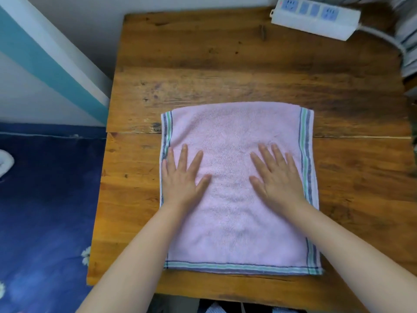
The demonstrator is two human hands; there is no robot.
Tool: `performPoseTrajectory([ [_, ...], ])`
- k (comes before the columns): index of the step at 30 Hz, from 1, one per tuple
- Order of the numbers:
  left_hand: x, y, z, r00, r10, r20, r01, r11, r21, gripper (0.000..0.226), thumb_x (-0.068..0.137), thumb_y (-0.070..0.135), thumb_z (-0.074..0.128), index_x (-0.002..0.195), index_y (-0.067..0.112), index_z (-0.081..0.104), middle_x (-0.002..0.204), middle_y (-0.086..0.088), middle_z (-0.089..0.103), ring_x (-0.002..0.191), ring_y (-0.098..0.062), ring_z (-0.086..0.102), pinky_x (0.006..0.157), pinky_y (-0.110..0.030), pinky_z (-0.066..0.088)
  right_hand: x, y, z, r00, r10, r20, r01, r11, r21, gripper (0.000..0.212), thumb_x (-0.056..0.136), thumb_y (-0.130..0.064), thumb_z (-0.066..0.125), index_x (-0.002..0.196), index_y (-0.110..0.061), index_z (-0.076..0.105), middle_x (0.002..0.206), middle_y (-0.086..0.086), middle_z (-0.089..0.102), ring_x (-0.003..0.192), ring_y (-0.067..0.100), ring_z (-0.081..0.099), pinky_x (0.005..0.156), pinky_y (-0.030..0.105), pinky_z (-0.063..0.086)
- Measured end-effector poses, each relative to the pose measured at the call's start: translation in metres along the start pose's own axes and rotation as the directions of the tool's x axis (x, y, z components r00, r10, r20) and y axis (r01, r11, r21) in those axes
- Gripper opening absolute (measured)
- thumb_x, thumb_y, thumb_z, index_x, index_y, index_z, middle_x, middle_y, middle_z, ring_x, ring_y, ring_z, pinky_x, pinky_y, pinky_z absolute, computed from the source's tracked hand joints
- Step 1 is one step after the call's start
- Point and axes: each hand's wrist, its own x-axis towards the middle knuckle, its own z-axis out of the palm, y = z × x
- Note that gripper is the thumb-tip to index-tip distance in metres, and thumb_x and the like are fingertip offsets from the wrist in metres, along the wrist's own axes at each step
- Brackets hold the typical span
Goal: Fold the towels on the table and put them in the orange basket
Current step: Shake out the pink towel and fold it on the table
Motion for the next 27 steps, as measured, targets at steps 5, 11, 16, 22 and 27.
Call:
performPoseTrajectory([
  [5,0.006,-0.025,-0.015,0.99,-0.138,-0.015,0.139,0.99,0.017,0.052,0.096,0.046,0.024,0.145,0.032,0.017,0.157,0.002,0.001,0.144,-0.026,-0.009,0.115,-0.047,-0.005,0.003,0.047,-0.019,0.967,0.255,0.011,-0.255,0.967,0.013,0.074,0.081,-0.057,-0.008,0.146,-0.023,-0.004,0.155,-0.002,-0.01,0.144,0.02,-0.009,0.115,0.042,-0.007],
  [11,0.047,0.015,-0.04,0.966,0.145,-0.214,-0.156,0.987,-0.036,0.047,0.09,0.014,0.044,0.136,0.002,0.041,0.147,-0.019,0.032,0.139,-0.038,0.023,0.113,-0.047,0.014,0.044,0.01,-0.039,0.992,0.069,-0.108,-0.06,0.994,0.091,0.062,0.089,-0.038,0.015,0.146,-0.014,0.013,0.156,0.006,0.004,0.14,0.015,-0.011,0.106,0.024,-0.021],
  [16,0.082,0.037,-0.024,0.985,0.145,-0.093,-0.145,0.989,0.004,0.049,0.098,0.028,0.029,0.146,0.019,0.02,0.156,-0.001,0.01,0.145,-0.018,0.004,0.114,-0.035,-0.001,0.088,-0.007,-0.028,0.994,-0.11,-0.023,0.111,0.994,0.024,0.054,0.098,-0.035,0.027,0.146,-0.022,0.007,0.156,0.0,-0.002,0.144,0.02,-0.005,0.111,0.032,-0.014],
  [22,0.099,0.0,-0.038,0.992,0.116,-0.04,-0.113,0.992,0.058,0.068,0.081,0.055,0.015,0.144,0.03,0.025,0.156,0.001,0.013,0.145,-0.023,0.003,0.115,-0.038,0.001,0.099,0.053,-0.037,1.0,0.007,-0.021,-0.007,1.0,0.014,0.064,0.087,-0.048,0.008,0.146,-0.025,0.009,0.157,-0.003,0.004,0.144,0.018,-0.002,0.114,0.035,-0.007],
  [27,0.117,-0.023,-0.052,0.99,0.139,-0.019,-0.138,0.988,0.063,0.066,0.083,0.047,0.019,0.144,0.025,0.025,0.156,-0.004,0.013,0.145,-0.023,0.005,0.114,-0.04,0.009,0.104,0.1,-0.048,0.993,0.115,0.029,-0.115,0.993,-0.003,0.063,0.091,-0.052,0.009,0.147,-0.022,0.007,0.157,-0.002,-0.001,0.144,0.022,-0.009,0.114,0.045,-0.007],
])
